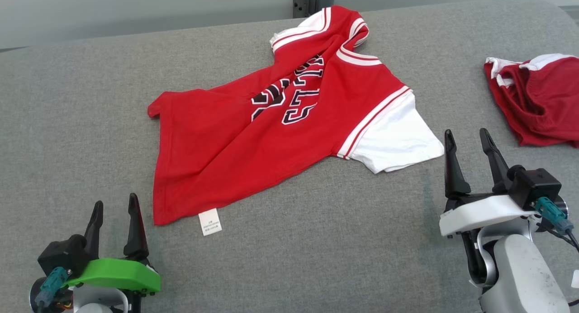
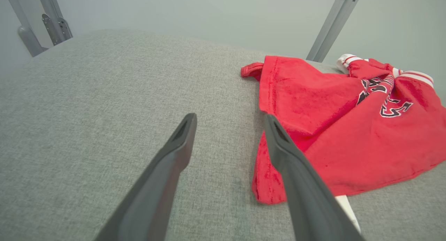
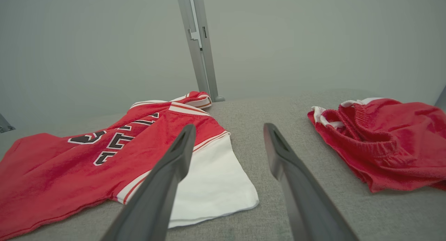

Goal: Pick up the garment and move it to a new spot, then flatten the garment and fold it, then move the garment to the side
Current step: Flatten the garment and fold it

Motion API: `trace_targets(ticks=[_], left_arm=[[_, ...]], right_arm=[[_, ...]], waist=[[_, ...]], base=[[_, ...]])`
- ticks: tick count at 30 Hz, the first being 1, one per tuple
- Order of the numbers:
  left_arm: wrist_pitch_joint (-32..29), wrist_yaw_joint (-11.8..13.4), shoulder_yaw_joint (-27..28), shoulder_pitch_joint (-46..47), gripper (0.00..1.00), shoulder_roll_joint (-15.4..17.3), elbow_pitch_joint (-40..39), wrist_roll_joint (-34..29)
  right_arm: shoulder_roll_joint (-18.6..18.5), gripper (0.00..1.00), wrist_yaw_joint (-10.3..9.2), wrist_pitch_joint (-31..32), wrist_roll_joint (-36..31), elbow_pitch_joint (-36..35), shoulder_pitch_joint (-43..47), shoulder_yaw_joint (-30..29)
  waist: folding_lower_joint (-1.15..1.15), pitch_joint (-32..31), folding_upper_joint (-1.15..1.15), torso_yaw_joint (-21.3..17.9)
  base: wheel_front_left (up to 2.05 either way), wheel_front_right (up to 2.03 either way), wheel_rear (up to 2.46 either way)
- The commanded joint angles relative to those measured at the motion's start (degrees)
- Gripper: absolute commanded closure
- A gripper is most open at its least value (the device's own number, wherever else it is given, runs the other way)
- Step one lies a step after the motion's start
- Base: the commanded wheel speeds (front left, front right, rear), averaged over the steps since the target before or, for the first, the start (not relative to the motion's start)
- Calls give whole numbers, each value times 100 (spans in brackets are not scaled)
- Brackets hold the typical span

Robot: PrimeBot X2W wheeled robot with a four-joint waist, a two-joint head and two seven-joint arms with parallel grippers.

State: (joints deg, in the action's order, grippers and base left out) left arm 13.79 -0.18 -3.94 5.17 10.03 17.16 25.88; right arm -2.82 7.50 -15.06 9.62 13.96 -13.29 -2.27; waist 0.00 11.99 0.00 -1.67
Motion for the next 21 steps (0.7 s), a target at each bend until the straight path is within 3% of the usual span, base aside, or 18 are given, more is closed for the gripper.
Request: trace_targets(ticks=[1, 10, 21], left_arm=[[60, -8, 12, -25, 0, -35, -100, -63], [141, -11, -65, -426, 0, -357, -702, -364], [140, -78, -120, -662, 0, -563, -869, -635]], right_arm=[[-16, 0, -2, -16, -44, -88, 66, -3], [-15, 0, -2, -16, -115, -351, 279, 109], [-17, 0, -2, -16, 82, -287, 556, 500]], waist=[[0, -74, 0, 70], [0, -404, 0, 192], [0, -701, 0, 203]], base=[[0, 0, 0], [0, 0, 0], [0, 0, 0]])
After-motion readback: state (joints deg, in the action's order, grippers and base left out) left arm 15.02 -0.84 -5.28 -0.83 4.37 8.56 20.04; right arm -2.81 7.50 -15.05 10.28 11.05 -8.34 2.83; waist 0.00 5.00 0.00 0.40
